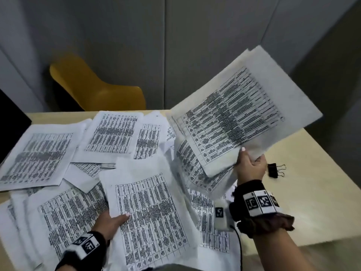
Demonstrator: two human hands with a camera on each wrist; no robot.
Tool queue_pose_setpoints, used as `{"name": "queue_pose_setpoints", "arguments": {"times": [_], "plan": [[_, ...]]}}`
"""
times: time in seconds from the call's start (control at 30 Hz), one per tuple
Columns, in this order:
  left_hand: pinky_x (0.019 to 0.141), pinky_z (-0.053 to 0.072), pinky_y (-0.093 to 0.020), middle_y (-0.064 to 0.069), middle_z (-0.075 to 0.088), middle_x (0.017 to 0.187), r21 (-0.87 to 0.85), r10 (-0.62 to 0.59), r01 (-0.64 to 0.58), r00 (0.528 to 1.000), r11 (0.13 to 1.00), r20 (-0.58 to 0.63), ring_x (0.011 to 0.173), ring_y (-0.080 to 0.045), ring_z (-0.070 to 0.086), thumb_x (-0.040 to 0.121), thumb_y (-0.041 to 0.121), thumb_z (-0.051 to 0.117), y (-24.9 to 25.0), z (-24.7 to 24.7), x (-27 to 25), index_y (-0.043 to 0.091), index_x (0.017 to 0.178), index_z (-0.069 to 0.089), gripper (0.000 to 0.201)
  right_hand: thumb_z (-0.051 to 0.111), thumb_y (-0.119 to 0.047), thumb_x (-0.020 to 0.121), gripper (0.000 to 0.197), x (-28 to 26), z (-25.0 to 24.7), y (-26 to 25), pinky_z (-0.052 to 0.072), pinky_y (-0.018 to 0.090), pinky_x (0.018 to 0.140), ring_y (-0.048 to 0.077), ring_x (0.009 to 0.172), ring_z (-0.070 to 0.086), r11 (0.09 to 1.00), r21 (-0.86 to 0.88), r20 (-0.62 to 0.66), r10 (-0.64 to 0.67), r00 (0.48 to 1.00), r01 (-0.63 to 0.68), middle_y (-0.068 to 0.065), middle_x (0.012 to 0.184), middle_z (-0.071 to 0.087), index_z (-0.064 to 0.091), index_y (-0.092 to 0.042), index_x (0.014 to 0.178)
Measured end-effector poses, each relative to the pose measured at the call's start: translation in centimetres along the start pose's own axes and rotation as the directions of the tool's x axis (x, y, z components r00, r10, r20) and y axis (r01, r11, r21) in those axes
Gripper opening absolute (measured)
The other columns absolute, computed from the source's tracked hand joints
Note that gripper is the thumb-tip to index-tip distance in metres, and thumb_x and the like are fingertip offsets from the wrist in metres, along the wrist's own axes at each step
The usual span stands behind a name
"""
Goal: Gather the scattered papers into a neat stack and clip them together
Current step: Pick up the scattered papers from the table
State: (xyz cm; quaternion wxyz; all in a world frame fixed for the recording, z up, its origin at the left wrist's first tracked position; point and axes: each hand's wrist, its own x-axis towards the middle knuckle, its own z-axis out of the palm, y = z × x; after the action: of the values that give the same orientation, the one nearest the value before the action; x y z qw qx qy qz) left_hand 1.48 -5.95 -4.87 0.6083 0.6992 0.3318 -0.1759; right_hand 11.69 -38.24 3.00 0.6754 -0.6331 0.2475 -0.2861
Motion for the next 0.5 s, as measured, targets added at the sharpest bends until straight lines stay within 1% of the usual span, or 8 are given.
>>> {"name": "queue_pose_setpoints", "arguments": {"times": [0.1,0.13,0.2,0.3,0.33,0.37,0.43,0.5], "plan": [[0.107,0.028,-0.054,-0.020,0.048,0.137,0.017,-0.010,0.010,1.000,1.000,-0.019,0.125,-0.038,0.045,0.082,0.014,0.067,-0.3,-0.1,0.3,0.005,0.132,0.042,0.057,0.062,-0.008,0.086,0.020,-0.7,0.6,0.2,0.050,0.023,0.066,0.010,0.067,0.055,0.989,0.135,-0.086,0.077,0.993,-0.065,-0.003,0.076,0.059,0.052,-0.022,0.075],[0.106,0.029,-0.055,-0.020,0.046,0.139,0.015,-0.014,0.015,1.000,1.000,-0.025,0.125,-0.038,0.044,0.081,0.016,0.068,-0.3,0.0,0.4,0.006,0.134,0.040,0.060,0.062,-0.007,0.087,0.020,-1.0,0.8,0.4,0.050,0.027,0.068,0.011,0.068,0.055,0.982,0.148,-0.081,0.132,0.988,-0.119,-0.002,0.076,0.058,0.051,-0.020,0.075],[0.106,0.028,-0.056,-0.019,0.039,0.144,0.019,-0.030,0.031,0.999,0.999,-0.036,0.128,-0.039,0.041,0.080,0.020,0.069,-0.5,0.0,0.3,0.008,0.139,0.033,0.070,0.059,-0.004,0.087,0.017,-2.4,1.2,1.3,0.048,0.030,0.072,0.018,0.071,0.056,0.971,0.088,0.015,0.220,0.975,-0.221,0.000,0.076,0.058,0.053,-0.016,0.076],[0.107,0.031,-0.054,-0.020,0.042,0.142,0.025,0.003,-0.002,1.000,1.000,-0.030,0.121,-0.035,0.047,0.076,0.037,0.070,-0.2,0.0,0.1,0.006,0.136,0.037,0.075,0.060,-0.005,0.084,0.005,-5.1,1.3,3.8,0.053,0.038,0.074,0.025,0.077,0.059,0.939,-0.139,0.237,0.341,0.910,-0.315,0.008,0.079,0.062,0.056,-0.007,0.088],[0.108,0.029,-0.053,-0.019,0.039,0.145,0.015,0.009,-0.008,0.999,1.000,-0.042,0.124,-0.035,0.044,0.077,0.048,0.066,-0.1,-0.1,0.1,0.008,0.138,0.035,0.079,0.061,-0.007,0.083,0.008,-5.7,1.1,4.7,0.054,0.043,0.078,0.025,0.080,0.060,0.922,-0.267,0.305,0.356,0.883,-0.280,0.011,0.082,0.063,0.057,-0.008,0.090],[0.111,0.025,-0.052,-0.018,0.031,0.150,-0.008,0.002,-0.002,0.999,1.000,-0.034,0.132,-0.036,0.037,0.081,0.055,0.057,0.3,-0.2,-0.3,0.008,0.142,0.030,0.081,0.061,-0.008,0.084,0.009,-6.1,0.9,5.5,0.053,0.041,0.079,0.025,0.082,0.060,0.881,-0.420,0.361,0.381,0.851,-0.217,0.012,0.086,0.063,0.056,-0.009,0.092],[0.114,0.016,-0.049,-0.014,0.023,0.154,-0.125,-0.010,0.012,1.000,0.992,0.017,0.141,-0.033,0.024,0.084,0.062,0.040,0.5,-0.5,0.1,0.010,0.145,0.024,0.082,0.058,-0.009,0.088,0.014,-6.5,0.6,6.6,0.051,0.031,0.070,0.022,0.079,0.059,0.749,-0.656,0.416,0.463,0.782,-0.095,0.011,0.090,0.062,0.055,-0.008,0.101],[0.114,0.014,-0.049,-0.011,0.027,0.153,-0.150,-0.013,0.023,0.997,0.988,0.070,0.141,-0.031,0.024,0.076,0.069,0.043,0.4,-0.6,0.1,0.014,0.144,0.029,0.088,0.056,-0.011,0.088,0.022,-7.0,0.4,7.0,0.055,0.036,0.072,0.026,0.080,0.063,0.662,-0.748,0.456,0.558,0.693,-0.040,0.012,0.095,0.064,0.054,-0.007,0.109]]}}
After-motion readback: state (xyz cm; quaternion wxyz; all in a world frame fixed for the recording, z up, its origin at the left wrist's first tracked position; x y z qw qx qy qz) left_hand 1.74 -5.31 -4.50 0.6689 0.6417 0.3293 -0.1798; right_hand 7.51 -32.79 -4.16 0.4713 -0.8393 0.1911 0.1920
